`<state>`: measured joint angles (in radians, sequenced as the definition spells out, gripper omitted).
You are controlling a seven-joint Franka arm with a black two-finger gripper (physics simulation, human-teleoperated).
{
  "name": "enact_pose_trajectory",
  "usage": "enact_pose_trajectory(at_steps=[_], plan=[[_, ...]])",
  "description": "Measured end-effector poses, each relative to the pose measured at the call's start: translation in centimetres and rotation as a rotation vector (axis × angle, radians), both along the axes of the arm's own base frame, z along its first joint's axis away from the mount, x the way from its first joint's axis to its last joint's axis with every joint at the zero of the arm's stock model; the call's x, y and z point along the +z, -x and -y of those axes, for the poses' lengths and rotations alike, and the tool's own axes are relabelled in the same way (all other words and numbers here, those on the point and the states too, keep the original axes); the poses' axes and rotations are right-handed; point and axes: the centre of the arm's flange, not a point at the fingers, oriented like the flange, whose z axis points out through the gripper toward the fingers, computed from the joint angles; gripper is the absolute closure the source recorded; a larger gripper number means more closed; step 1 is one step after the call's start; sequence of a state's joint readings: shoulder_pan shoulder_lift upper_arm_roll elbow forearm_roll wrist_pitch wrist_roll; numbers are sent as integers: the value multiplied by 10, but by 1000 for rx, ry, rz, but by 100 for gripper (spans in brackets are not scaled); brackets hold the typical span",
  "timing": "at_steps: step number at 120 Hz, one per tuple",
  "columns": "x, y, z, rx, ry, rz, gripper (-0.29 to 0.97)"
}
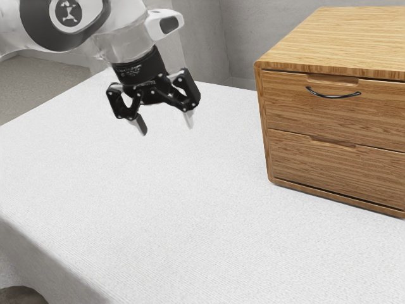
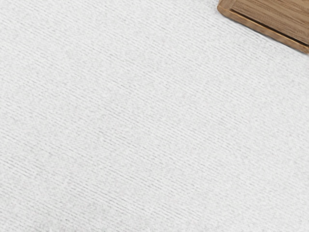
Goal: Pull the drawer handle with one arm to open the drawer
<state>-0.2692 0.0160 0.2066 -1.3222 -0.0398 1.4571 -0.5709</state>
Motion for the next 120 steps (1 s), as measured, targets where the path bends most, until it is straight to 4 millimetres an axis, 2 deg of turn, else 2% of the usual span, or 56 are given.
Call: enact_pose_trajectory(at_steps=[13,20,26,36,53,61,73,80,90,97,120], plan=[[-20,-6,62,128,-10,-35,0],[-19,-3,83,199,-19,-21,0],[-17,-3,93,265,-10,-2,0],[-13,-8,91,394,42,26,0],[-17,-32,60,652,112,79,0],[-12,-35,55,744,144,113,0],[0,-19,70,813,186,152,0],[-4,-8,84,835,209,154,0],[-20,1,101,865,228,158,0],[-22,2,106,897,247,182,0],[-24,-15,114,1006,311,271,0]])
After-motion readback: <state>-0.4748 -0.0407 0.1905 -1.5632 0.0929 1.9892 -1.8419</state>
